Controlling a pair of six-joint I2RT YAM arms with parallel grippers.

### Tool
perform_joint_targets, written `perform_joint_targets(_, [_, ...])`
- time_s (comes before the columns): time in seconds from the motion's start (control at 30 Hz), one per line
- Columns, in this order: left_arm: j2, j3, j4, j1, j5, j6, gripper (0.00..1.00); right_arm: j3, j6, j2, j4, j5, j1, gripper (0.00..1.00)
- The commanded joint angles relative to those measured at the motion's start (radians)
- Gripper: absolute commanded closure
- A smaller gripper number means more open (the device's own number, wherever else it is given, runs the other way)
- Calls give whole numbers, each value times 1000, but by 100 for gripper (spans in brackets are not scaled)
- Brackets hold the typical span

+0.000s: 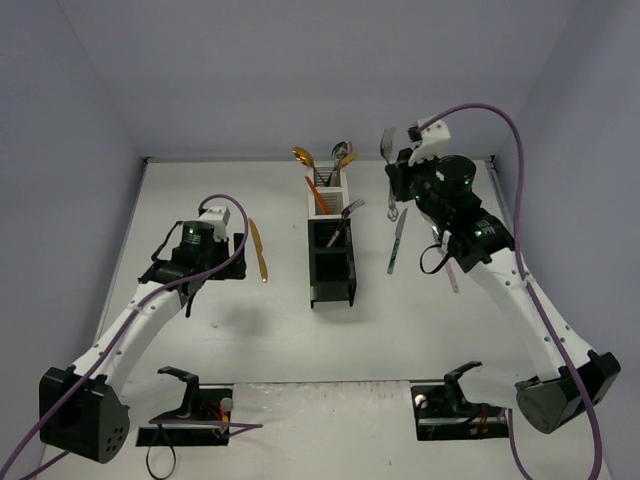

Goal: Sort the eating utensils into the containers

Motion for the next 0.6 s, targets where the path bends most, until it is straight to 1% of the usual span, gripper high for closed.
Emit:
perform_joint_targets(0.0, [-64, 11, 10, 4, -2, 47, 25, -53, -81, 32, 269, -73, 99, 100])
perform_joint_targets(0.1, [-91, -19, 19, 4, -24, 69, 25, -101, -108, 62, 404, -107, 158, 100])
perform_joint_targets(0.13, [-98, -20, 25, 3, -25, 70, 25, -113, -108, 71, 441, -108, 162, 100])
perform_joint_targets(0.23, [-111, -38, 57, 4, -31, 58, 25, -151, -114, 133, 571, -194, 165, 100])
perform_joint_targets(0.43, [-126, -51, 72, 4, -43, 58, 25, -148, -140, 266, 675, -301, 165, 100])
perform_joint_targets(0.57, [-139, -61, 77, 3, -75, 59, 25, -176, -138, 320, 758, -327, 163, 100])
